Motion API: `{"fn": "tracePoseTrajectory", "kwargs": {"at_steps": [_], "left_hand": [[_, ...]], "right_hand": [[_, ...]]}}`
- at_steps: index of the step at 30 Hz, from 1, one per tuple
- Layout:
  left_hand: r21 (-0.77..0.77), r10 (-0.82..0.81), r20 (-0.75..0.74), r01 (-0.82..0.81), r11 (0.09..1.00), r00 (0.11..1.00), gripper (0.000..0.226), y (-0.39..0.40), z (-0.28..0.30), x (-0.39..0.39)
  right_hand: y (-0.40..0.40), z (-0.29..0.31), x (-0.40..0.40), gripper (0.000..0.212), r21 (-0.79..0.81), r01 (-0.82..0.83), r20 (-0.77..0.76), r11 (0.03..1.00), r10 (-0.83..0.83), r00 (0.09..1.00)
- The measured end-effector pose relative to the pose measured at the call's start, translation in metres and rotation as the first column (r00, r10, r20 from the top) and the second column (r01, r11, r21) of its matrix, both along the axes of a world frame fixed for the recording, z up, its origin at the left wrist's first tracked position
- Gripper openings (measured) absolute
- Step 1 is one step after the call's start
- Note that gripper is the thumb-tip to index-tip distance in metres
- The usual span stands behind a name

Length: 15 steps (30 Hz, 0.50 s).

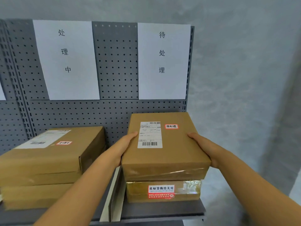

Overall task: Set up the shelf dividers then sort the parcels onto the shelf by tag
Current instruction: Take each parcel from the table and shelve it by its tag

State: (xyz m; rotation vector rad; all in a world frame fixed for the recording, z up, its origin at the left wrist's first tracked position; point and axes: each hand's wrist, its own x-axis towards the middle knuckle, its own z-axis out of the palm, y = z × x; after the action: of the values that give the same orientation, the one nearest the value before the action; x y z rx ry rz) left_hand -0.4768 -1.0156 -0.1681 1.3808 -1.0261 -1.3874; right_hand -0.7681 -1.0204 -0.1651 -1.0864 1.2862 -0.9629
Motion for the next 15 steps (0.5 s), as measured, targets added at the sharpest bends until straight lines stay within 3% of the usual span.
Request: {"fn": "tracePoseTrajectory", "kwargs": {"at_steps": [15], "left_hand": [[0.096, 0.1, -0.004, -0.099, 0.99, 0.995, 0.031, -0.007, -0.006, -0.018]], "right_hand": [[-0.025, -0.017, -0.009, 0.049, 0.122, -0.046, -0.061, 0.991, 0.054, 0.997]]}}
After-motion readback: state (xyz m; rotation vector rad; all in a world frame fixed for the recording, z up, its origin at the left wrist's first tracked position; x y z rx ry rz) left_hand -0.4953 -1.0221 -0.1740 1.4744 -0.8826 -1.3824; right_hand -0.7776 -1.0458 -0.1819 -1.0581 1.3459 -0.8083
